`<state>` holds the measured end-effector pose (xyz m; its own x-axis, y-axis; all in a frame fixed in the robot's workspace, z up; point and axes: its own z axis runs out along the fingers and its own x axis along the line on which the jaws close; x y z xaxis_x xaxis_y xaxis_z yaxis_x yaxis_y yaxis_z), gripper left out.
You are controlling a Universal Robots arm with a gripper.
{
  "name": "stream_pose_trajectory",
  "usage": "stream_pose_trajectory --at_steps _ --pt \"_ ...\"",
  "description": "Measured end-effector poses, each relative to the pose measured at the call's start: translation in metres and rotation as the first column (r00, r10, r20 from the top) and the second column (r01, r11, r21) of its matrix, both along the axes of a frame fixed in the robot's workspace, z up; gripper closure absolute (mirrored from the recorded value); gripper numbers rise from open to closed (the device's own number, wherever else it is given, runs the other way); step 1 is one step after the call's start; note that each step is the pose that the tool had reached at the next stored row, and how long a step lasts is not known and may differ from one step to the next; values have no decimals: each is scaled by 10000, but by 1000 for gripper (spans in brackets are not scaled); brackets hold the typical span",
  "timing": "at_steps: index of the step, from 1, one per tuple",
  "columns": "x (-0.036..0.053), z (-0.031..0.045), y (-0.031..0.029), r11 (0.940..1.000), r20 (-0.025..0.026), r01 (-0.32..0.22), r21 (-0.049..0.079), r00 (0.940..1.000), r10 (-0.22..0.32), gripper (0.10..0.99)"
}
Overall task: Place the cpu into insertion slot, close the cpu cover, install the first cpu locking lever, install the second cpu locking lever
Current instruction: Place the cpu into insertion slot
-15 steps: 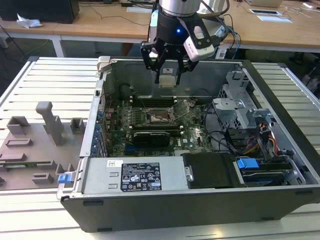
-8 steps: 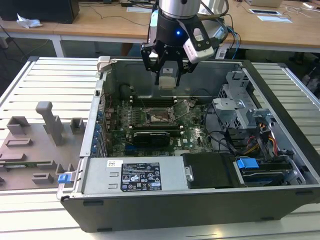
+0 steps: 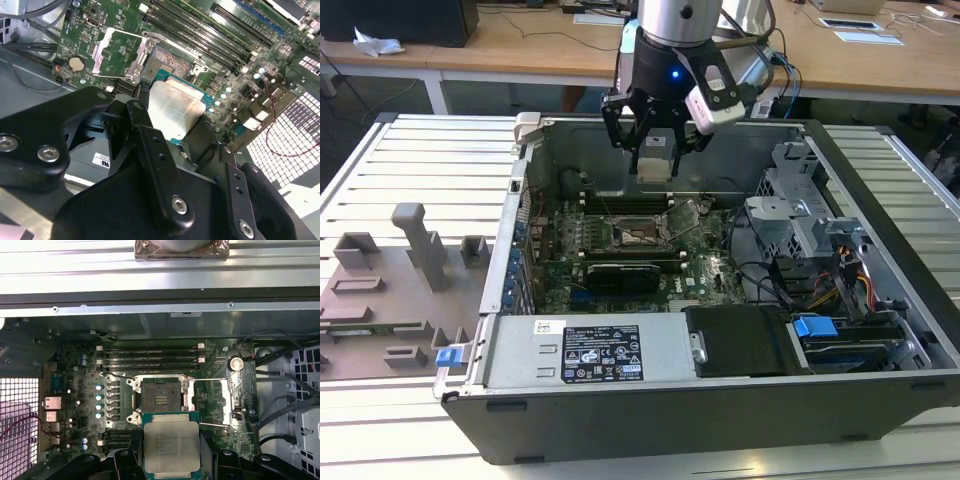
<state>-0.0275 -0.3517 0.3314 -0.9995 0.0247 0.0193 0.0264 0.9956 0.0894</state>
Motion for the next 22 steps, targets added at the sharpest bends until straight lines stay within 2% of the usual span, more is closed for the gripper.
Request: stream_pose_trajectory --at_steps 6,9,10,11,12,22 --pt "0 -44 0 10000 0 0 0 10000 0 541" --pt "0 -135 0 10000 0 1 -20 10000 -1 541" --pt "-1 -156 13 9999 0 2 -133 10000 -2 541" --pt "0 -171 43 9995 -1 -4 -325 10000 4 541" --pt "0 -190 73 9992 -1 -7 -400 10000 7 541" --pt "-2 -423 136 9992 -1 -22 -403 10000 22 541"
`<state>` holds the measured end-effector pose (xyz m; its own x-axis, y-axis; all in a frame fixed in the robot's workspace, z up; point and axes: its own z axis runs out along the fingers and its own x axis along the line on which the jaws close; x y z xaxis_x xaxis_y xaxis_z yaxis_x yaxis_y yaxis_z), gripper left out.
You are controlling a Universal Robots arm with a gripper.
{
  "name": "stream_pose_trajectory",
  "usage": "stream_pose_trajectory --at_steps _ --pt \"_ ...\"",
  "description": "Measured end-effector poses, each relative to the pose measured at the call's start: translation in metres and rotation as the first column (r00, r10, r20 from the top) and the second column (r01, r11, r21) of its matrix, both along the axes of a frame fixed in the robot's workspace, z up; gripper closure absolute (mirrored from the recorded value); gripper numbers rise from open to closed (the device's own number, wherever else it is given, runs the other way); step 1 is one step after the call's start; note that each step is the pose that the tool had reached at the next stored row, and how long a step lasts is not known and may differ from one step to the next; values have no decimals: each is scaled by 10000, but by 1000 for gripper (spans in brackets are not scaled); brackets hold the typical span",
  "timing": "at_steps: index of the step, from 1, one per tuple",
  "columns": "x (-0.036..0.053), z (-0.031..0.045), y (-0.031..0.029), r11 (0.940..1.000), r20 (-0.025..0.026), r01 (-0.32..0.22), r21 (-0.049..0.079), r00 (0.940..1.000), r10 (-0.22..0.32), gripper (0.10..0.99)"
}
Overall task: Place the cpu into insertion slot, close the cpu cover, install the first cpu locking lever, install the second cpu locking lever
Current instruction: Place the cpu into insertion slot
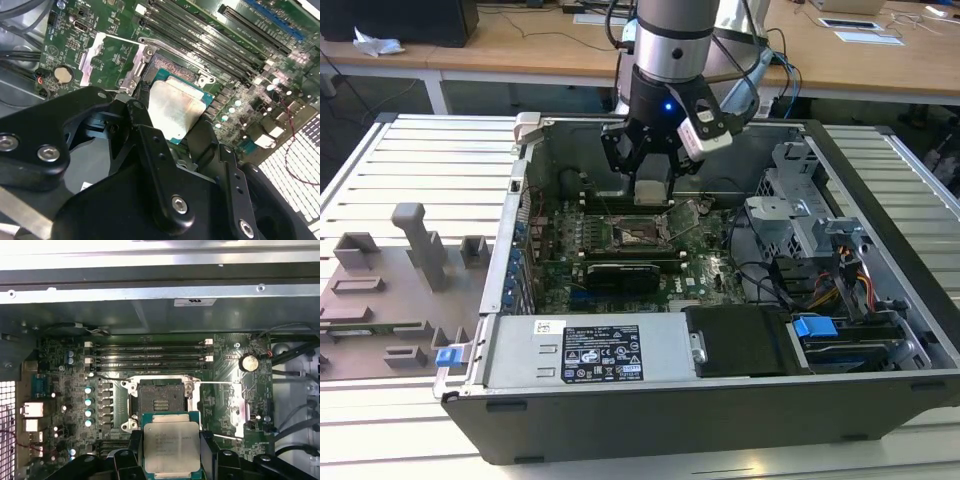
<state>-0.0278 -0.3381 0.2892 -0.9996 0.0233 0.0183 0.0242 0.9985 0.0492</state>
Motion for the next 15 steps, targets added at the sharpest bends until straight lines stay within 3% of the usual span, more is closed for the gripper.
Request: stream_pose_trajectory --at_steps 4,15 --pt "0 -75 52 10000 1 -13 1 10000 13 541" --pt "0 -210 58 10000 -1 -19 -2 10000 19 541"
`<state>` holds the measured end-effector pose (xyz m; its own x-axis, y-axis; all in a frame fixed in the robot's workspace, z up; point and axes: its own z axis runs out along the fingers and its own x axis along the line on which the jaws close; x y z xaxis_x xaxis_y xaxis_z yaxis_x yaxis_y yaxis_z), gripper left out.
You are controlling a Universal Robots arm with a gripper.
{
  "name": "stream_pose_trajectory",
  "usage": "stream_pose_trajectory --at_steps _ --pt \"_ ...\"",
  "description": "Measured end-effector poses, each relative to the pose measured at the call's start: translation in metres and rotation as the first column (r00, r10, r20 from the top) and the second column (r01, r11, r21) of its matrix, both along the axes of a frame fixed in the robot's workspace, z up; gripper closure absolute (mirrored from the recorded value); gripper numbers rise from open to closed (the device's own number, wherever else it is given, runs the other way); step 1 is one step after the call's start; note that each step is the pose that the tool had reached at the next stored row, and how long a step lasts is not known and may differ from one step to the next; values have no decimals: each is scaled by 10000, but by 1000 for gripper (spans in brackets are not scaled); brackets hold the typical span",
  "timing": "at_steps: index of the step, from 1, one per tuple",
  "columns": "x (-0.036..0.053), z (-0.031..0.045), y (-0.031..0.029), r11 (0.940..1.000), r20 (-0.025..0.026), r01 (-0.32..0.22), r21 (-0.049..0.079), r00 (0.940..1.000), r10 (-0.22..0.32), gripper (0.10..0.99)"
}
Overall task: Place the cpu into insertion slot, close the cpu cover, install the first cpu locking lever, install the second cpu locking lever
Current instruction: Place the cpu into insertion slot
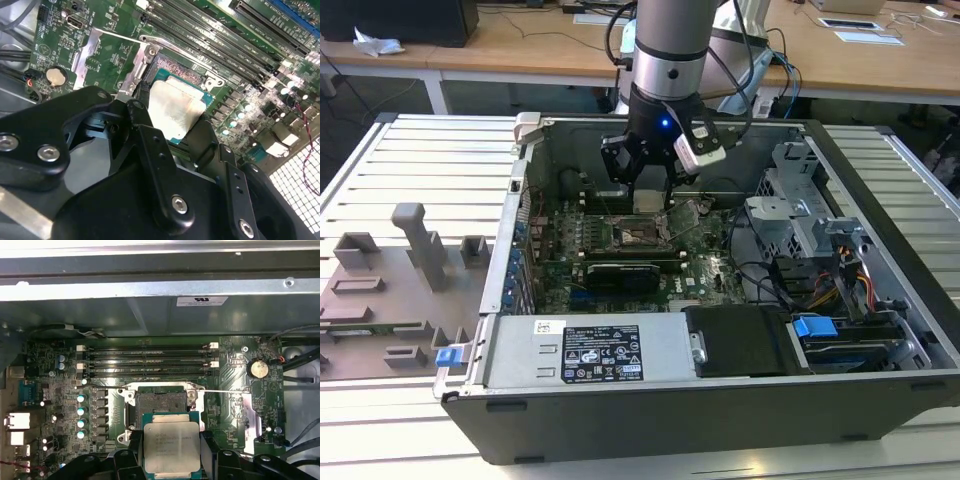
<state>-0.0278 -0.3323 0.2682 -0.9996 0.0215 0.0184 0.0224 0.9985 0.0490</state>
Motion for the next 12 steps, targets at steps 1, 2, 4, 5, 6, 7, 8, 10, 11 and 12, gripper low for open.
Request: stream_pose_trajectory --at_steps 1,2,4,5,6,7,8,10,11,12 --pt "0 0 0 10000 0 -1 -1 10000 1 541" --pt "0 -1 0 10000 0 0 1 10000 0 541" --pt "0 -2 0 10000 1 0 1 10000 0 541" --pt "0 -2 0 10000 1 7 2 10000 -7 541" --pt "0 -2 0 10000 2 41 -1 10000 -41 541" --pt "0 -4 1 9999 3 159 -18 9999 -159 541" --pt "0 -4 0 9996 3 270 -39 9996 -270 541" --pt "0 -2 0 9986 3 522 -75 9986 -522 541" --pt "0 -3 0 9979 4 640 -85 9979 -640 541" --pt "0 -3 0 9969 4 779 -90 9970 -779 541"
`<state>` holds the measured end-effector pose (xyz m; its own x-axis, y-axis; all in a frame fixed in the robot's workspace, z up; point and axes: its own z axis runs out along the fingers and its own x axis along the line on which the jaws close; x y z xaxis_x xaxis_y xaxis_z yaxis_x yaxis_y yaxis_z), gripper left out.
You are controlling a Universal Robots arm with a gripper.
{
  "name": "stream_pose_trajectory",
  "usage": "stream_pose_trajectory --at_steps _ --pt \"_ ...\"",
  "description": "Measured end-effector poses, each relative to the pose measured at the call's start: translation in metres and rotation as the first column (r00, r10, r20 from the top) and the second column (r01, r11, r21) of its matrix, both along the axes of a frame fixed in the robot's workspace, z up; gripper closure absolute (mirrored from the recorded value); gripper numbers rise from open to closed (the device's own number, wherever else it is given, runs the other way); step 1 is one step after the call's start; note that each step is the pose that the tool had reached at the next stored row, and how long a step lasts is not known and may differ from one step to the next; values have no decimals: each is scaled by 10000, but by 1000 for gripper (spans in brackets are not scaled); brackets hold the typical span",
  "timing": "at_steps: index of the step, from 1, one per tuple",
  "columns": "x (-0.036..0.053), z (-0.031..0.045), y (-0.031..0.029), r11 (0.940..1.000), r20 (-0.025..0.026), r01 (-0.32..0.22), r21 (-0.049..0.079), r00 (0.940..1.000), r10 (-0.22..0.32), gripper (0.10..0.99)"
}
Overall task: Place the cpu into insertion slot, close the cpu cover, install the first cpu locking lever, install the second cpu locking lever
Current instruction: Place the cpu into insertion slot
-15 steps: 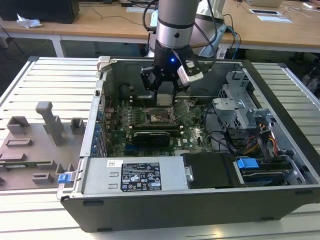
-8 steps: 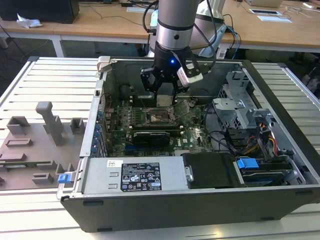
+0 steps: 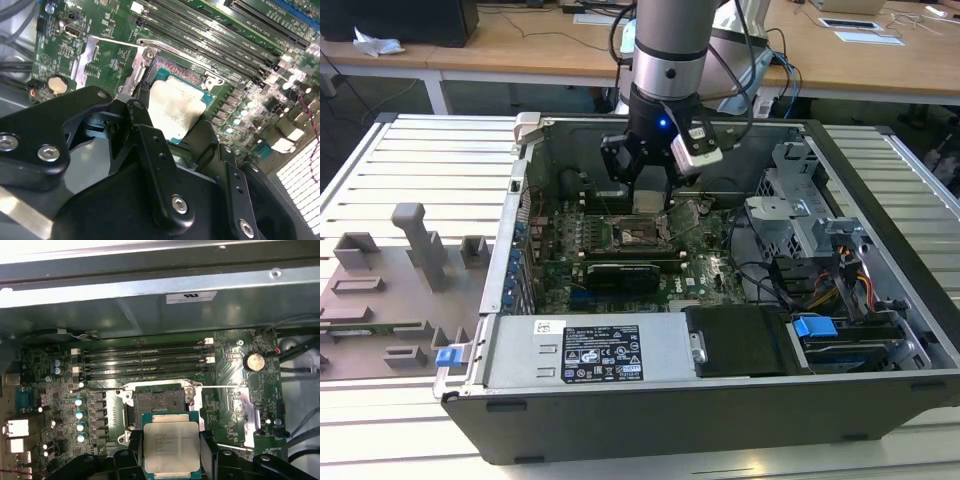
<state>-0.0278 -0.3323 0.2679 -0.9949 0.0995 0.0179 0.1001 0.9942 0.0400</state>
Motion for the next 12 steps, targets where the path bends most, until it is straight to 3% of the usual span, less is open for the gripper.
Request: stream_pose_trajectory --at_steps 6,12 --pt "0 -5 0 9961 1 886 -17 9961 -886 541" --pt "0 -13 0 9856 6 1691 -56 9856 -1691 541"
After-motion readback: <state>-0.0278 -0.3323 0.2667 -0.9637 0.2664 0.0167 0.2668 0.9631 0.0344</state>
